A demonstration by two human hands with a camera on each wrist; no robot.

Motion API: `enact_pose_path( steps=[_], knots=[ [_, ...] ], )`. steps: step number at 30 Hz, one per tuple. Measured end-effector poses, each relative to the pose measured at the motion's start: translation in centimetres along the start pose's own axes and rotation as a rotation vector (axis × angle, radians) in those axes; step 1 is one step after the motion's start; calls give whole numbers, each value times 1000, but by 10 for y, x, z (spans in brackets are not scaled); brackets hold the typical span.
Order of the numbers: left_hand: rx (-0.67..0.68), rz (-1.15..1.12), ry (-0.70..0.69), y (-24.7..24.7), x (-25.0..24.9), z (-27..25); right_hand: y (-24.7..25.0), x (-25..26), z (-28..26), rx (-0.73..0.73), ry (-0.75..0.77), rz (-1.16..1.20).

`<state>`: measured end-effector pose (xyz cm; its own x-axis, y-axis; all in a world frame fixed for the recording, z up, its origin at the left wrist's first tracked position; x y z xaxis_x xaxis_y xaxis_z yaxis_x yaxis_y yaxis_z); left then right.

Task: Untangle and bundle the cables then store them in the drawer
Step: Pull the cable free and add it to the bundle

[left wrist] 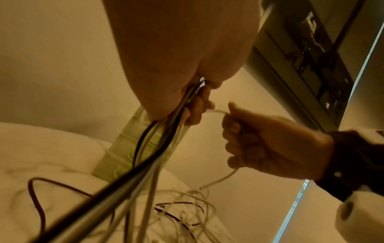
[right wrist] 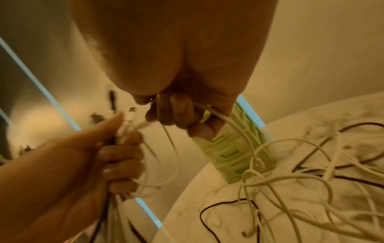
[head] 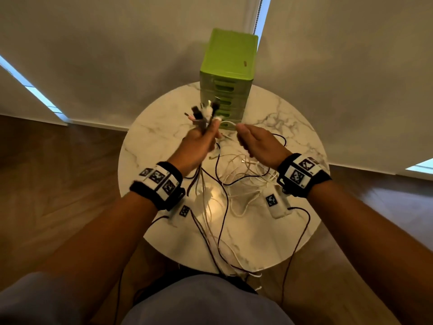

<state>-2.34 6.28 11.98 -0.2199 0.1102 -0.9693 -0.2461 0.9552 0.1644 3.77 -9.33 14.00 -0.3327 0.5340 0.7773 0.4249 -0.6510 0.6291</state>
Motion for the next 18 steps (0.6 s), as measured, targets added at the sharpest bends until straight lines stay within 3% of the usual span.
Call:
enact_pose_path(
  steps=[4,7,9,13,15,18],
  knots=[
    [34,-145,80,-19,-1,-1,-21,25,-15,194,115,-1],
    [-9,-175,15,-20,-11,6,-23,16,-25,200,83,81],
    [-79,-170,-31,-9,-14,12,-21,2,-31,186,25,62],
    [-275,-282,-84,23,-25,23,-19,-55,-50,246,-87,-231],
    [-276,-254,-114,29,-29,23,-13,-82,-59,187,-177,-288],
    [-157,-85,-140,7,-27,9,-1,-91,-58,5,-124,-520]
  ],
)
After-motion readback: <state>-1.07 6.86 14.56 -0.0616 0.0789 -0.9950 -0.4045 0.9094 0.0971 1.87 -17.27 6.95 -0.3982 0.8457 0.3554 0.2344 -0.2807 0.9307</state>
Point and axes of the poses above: each hand's wrist, its own z-axis towards the middle knuckle, its own y-axis out of the back of the hand, x = y × z, the point moved 7 cm from there along z, towards the middle knuckle, and after that the axes turned 5 degrees about -x, right-handed, at the moved point
